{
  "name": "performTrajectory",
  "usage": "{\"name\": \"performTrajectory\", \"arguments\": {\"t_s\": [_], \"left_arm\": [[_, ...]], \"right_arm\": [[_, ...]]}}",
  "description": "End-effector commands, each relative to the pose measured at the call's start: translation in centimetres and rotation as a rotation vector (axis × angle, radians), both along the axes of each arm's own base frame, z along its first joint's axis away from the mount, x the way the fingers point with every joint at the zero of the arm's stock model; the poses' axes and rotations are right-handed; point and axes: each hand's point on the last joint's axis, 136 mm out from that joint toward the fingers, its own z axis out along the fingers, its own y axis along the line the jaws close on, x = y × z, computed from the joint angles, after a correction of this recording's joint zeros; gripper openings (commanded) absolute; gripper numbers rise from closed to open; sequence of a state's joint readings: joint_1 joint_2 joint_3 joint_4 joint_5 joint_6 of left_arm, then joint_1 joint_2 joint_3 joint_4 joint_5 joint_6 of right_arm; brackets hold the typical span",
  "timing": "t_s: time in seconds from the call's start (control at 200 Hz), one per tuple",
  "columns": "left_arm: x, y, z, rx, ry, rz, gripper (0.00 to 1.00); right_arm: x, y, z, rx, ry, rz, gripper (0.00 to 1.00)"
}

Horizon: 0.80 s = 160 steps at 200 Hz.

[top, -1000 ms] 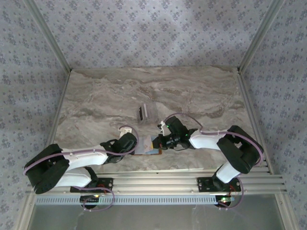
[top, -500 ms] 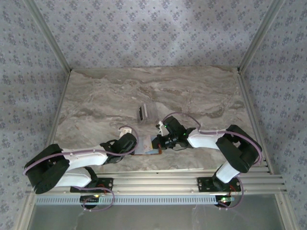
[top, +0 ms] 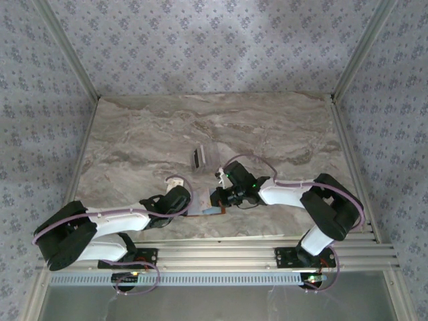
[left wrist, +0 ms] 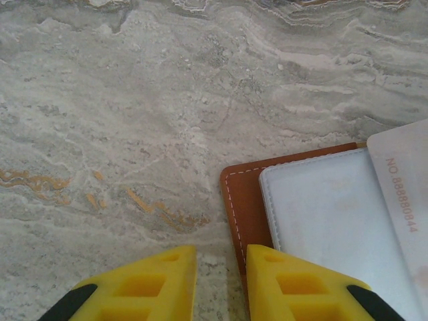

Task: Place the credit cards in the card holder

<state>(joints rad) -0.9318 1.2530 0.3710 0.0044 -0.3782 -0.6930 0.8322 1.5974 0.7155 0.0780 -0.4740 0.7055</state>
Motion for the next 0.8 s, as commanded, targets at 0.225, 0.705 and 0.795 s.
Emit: {"name": "performTrajectory", "arguments": {"t_s": [0.225, 0.705, 0.795], "left_arm": [[-0.8, 0.2, -1.0, 0.006, 0.035, -0.010, 0.25], [-0.8, 0.4, -1.1, 0.003, 0.031, -0.005, 0.25], [-0.9, 0.5, -1.0, 0.005, 0.027, -0.004, 0.25]], "right_arm": [[-0.5, 1.6, -0.6, 0.028, 0.025, 0.034, 0.00], [-1.5, 2.7, -0.5, 0.040, 0.039, 0.058, 0.00], [-2.1, 2.4, -0.3, 0.039, 0.043, 0.064, 0.00]]}}
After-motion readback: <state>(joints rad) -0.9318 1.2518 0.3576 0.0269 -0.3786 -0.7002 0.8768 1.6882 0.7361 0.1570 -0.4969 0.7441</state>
